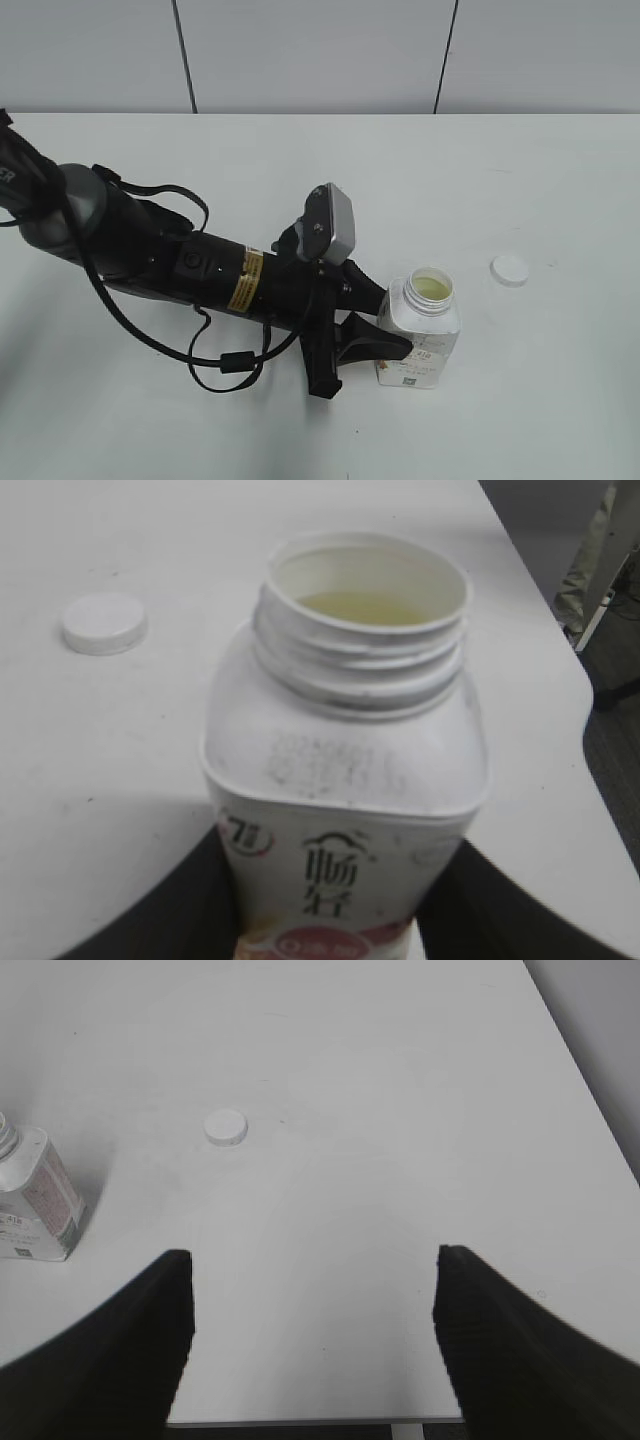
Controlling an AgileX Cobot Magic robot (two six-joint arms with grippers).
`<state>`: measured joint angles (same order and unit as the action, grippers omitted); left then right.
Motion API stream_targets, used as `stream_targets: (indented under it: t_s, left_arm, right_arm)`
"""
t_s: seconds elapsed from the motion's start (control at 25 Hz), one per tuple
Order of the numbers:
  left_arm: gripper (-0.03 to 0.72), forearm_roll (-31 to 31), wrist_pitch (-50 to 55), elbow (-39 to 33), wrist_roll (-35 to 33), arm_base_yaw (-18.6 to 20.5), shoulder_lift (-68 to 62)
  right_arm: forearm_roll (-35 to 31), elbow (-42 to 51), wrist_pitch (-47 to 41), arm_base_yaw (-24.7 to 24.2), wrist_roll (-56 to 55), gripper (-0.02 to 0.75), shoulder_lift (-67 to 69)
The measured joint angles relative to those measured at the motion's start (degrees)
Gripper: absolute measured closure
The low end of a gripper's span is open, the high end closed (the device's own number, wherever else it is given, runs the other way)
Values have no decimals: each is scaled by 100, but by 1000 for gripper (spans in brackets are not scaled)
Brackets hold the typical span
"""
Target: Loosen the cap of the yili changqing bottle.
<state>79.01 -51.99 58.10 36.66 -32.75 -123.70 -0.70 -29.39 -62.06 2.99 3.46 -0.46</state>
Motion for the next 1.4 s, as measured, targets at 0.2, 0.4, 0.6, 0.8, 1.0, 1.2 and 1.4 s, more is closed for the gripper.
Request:
stream_targets:
  t_s: [0.2,0.4,0.6,0.8,1.0,1.2,1.4]
  left_arm:
    - [365,0,0,0,0,0,0]
    - [365,0,0,0,0,0,0]
    - [365,0,0,0,0,0,0]
    - [365,0,0,0,0,0,0]
    - [194,20,-86,0,0,0,0]
    - [60,169,-142,0,0,24,33]
    - [95,1044,-156,0,343,265,315]
  right_arm:
    - [0,0,0,0,0,150,0]
    - [0,0,0,0,0,150,0]
    - [0,0,0,0,0,150,0]
    - [0,0,0,-6,0,150,0]
    - [0,0,0,-6,0,150,0]
    - [0,0,0,-6,-1,150,0]
    - [0,0,0,-6,-1,150,0]
